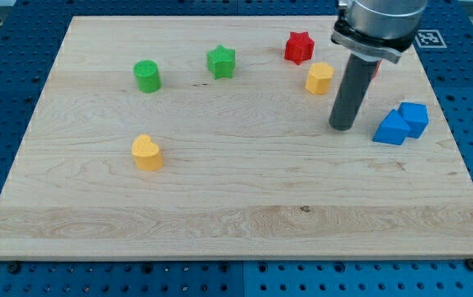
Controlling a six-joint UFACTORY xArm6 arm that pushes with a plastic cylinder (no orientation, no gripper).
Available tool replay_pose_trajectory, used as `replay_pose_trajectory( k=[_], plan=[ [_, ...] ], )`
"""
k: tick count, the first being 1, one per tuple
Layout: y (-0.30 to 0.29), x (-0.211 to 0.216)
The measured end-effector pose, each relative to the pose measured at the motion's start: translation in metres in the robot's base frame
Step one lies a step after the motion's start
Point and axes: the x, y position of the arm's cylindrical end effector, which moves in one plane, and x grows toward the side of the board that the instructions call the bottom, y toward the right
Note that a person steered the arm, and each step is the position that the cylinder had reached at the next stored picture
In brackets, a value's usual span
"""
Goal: Move hexagon diagonal to the heart
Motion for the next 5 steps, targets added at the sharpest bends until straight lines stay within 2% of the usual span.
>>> replay_pose_trajectory(
  k=[1,3,4,5],
  plan=[
    [0.031,-0.030],
    [0.044,-0.067],
    [0.024,-0.085],
    [-0.035,-0.070]
  ],
)
